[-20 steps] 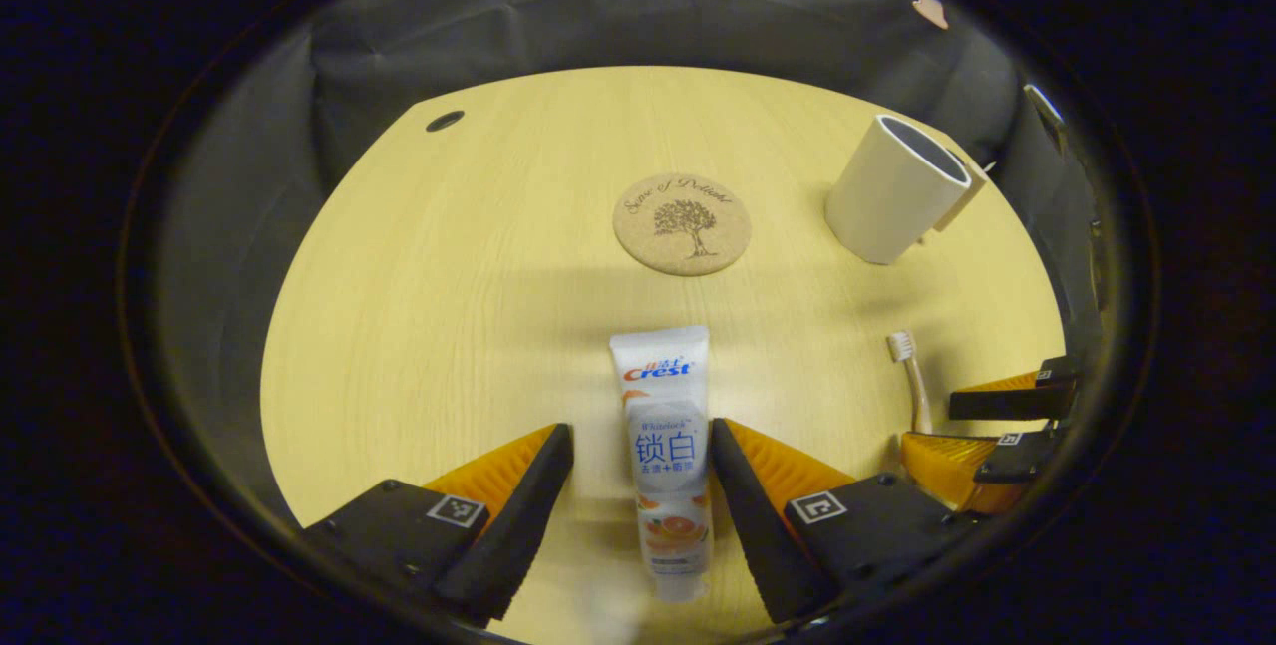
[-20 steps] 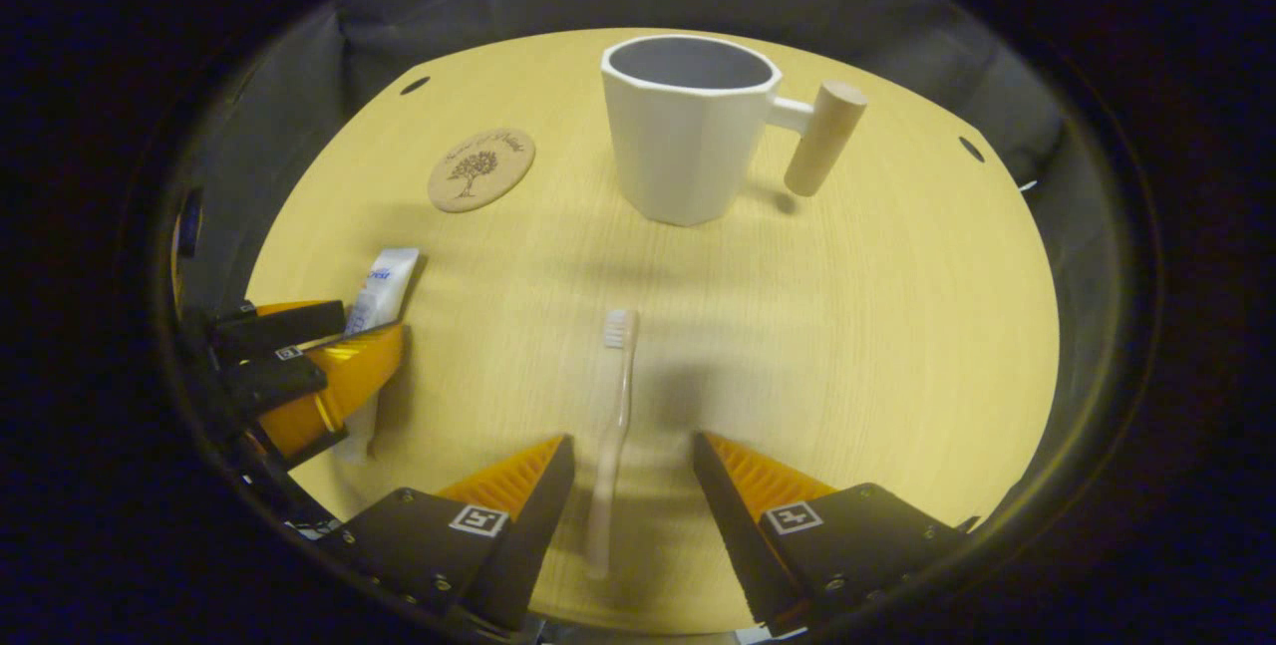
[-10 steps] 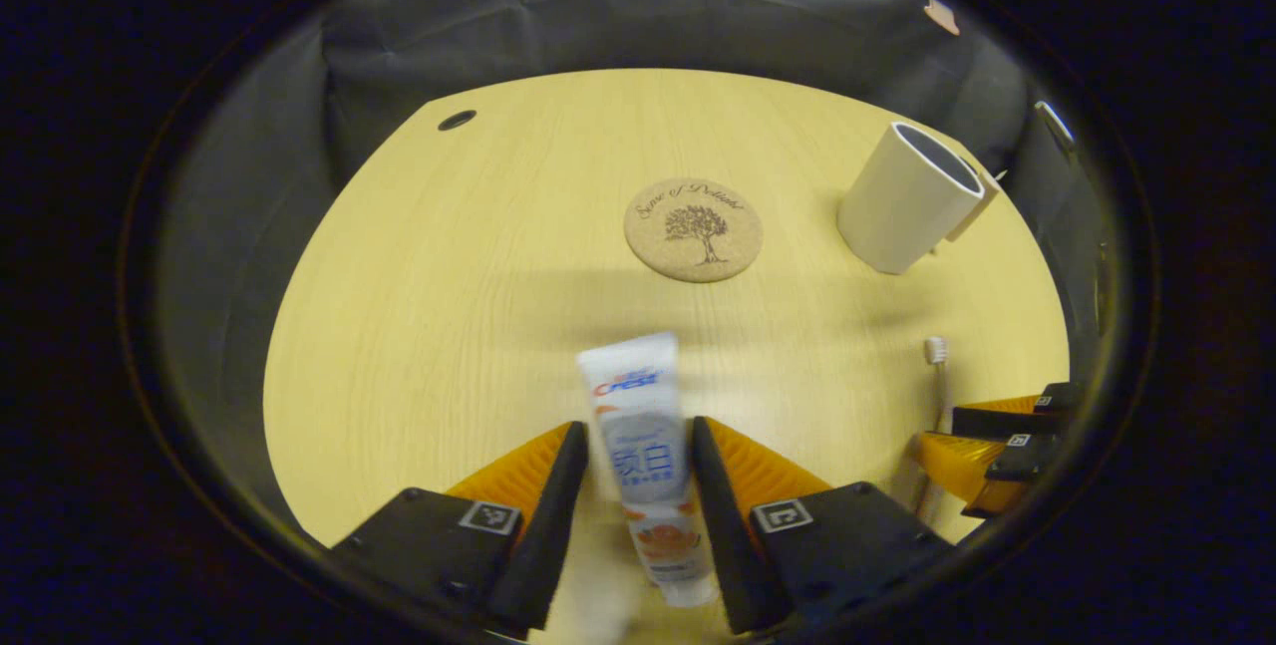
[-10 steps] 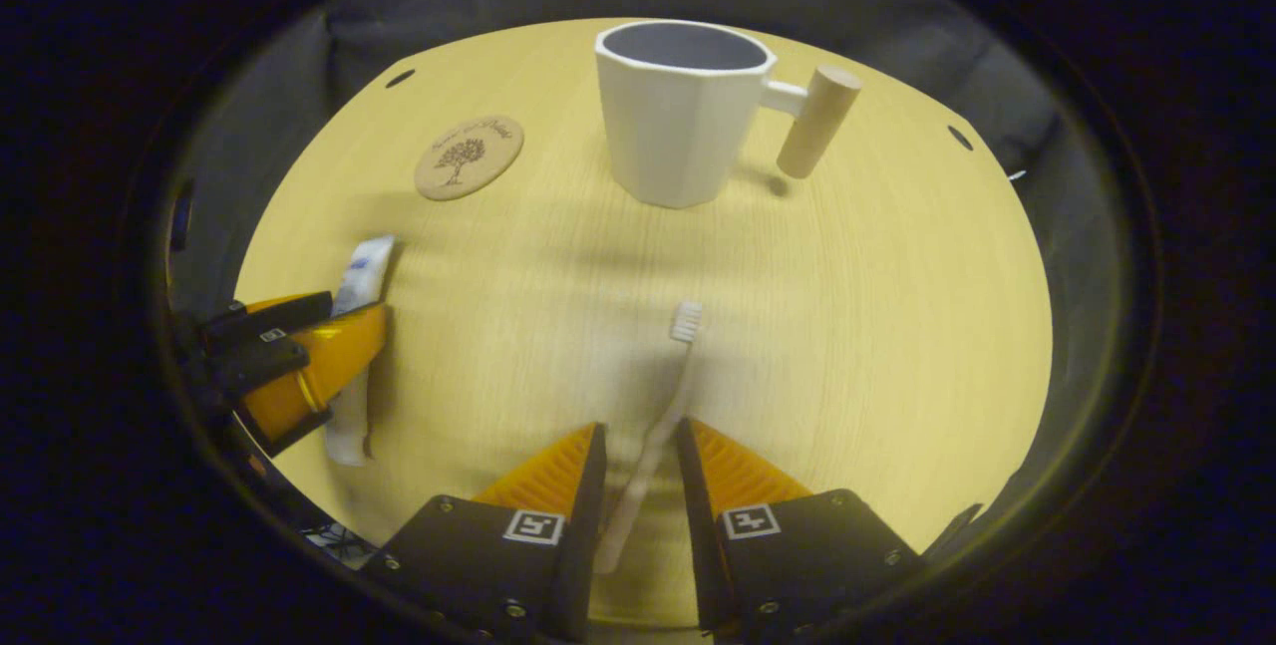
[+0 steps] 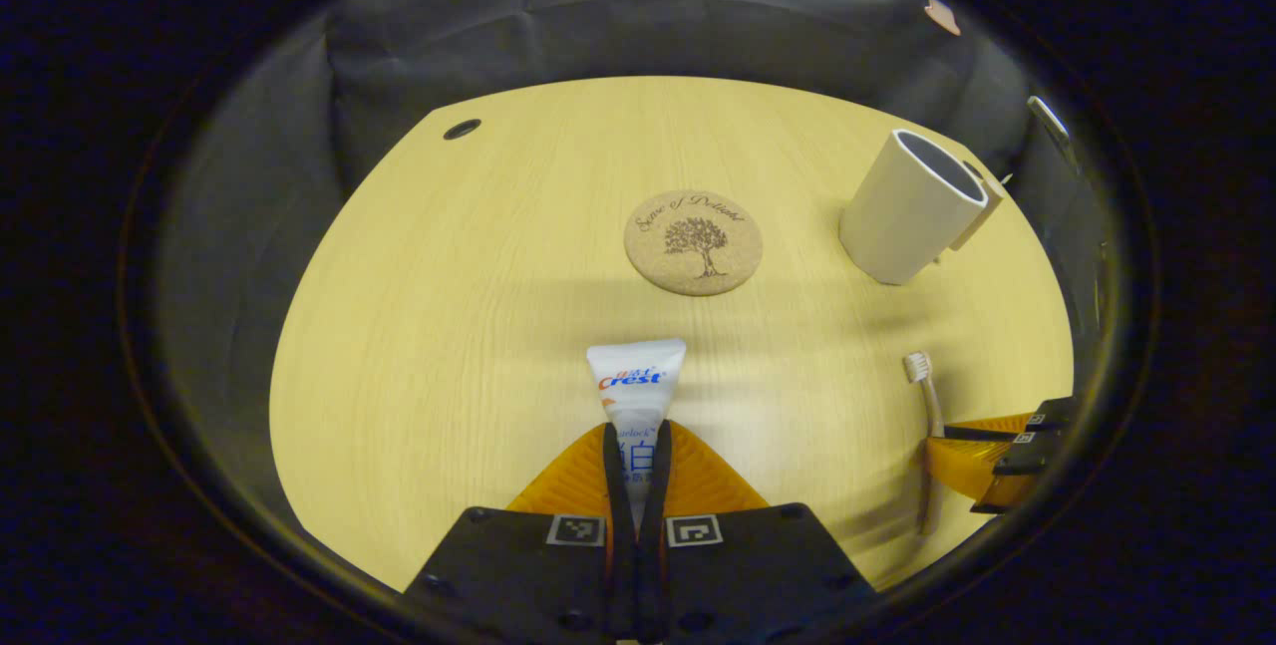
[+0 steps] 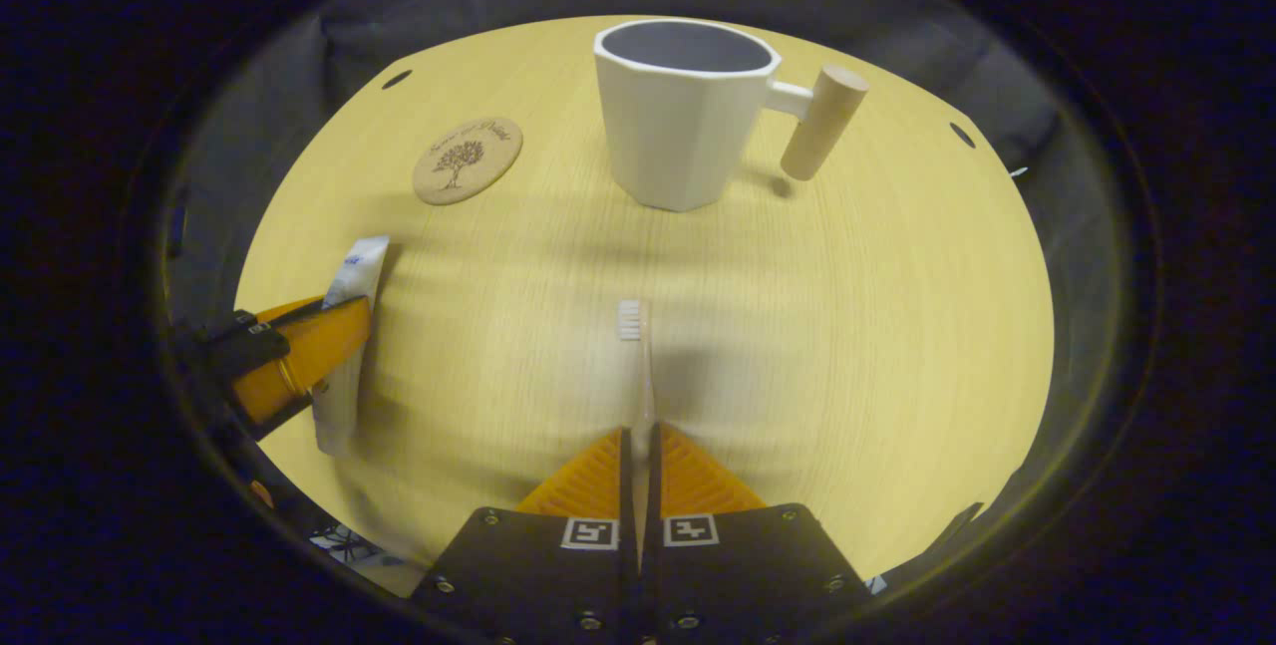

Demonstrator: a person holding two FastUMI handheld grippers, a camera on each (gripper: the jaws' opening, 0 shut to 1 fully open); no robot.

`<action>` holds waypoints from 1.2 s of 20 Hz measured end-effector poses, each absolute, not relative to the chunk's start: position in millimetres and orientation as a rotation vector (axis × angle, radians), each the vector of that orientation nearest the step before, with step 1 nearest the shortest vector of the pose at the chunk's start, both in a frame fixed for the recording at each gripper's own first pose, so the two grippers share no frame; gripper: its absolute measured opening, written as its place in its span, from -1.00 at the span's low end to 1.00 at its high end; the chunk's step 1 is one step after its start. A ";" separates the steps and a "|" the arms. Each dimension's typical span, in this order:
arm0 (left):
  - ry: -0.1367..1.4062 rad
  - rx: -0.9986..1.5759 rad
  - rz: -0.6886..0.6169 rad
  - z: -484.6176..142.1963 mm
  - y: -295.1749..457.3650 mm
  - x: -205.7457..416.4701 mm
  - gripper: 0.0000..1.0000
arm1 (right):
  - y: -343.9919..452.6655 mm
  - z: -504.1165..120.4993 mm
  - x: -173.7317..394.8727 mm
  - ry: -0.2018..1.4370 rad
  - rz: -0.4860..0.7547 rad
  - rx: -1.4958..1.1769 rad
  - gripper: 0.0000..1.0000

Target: Put the toothbrush and toothpaste on the desktop into the cup, then pick up the cup and place it on the coaster on the desktop.

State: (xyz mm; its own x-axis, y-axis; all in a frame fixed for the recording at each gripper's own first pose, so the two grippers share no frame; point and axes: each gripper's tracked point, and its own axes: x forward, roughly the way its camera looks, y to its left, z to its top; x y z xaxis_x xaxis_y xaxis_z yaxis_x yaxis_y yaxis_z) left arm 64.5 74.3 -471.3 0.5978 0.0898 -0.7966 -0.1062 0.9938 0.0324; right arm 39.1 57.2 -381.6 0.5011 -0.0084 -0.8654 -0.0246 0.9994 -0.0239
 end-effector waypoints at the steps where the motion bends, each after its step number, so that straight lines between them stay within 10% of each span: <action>1: 0.926 -0.022 0.106 -472.1 73.4 64.5 -0.83 | 56.5 -382.0 38.5 1.044 0.013 -0.028 -0.96; 24: 0.759 -0.211 0.126 -384.7 67.2 5.4 -0.88 | 42.7 -179.1 109.6 0.623 0.162 0.278 -0.96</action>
